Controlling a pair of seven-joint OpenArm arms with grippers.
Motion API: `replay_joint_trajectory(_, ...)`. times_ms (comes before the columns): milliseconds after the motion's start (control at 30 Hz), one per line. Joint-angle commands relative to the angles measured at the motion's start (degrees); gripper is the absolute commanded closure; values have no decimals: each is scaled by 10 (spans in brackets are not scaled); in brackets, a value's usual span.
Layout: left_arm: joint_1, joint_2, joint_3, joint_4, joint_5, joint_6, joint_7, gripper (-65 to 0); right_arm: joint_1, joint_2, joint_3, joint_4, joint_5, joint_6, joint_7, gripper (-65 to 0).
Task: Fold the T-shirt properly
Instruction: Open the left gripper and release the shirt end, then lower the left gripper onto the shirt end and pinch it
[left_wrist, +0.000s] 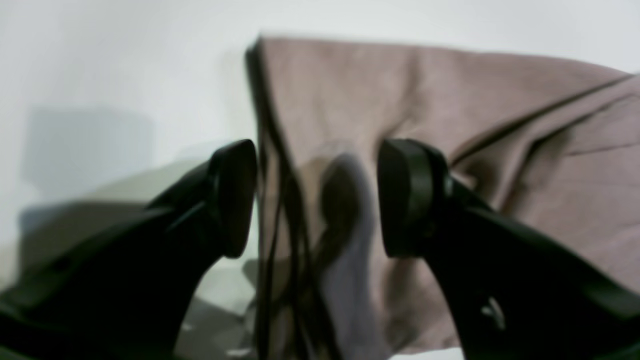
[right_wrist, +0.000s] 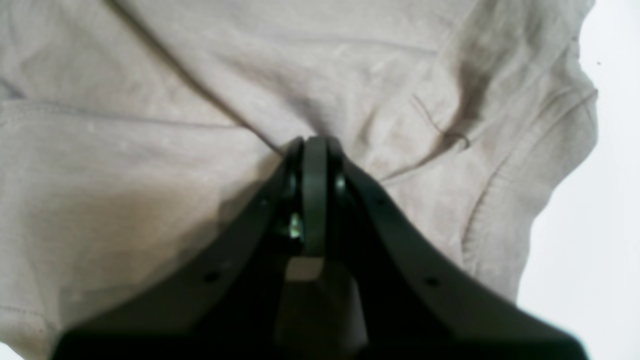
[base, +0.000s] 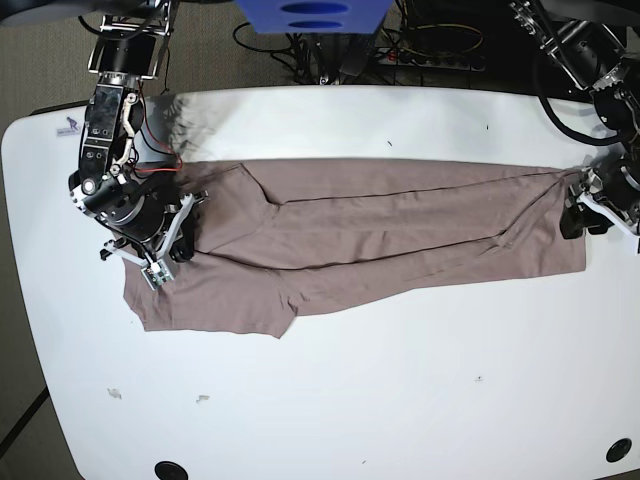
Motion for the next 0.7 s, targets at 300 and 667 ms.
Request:
replay_joint_trajectory(300,0,-12,-1,0,-10,0,-25,-373,-6,6,-1,-5,-30,0,-44,0)
replay_joint_trajectory(667,0,9,1,0,-10,0,-22,-373,-6,6,-1,-5,-30,0,-44,0)
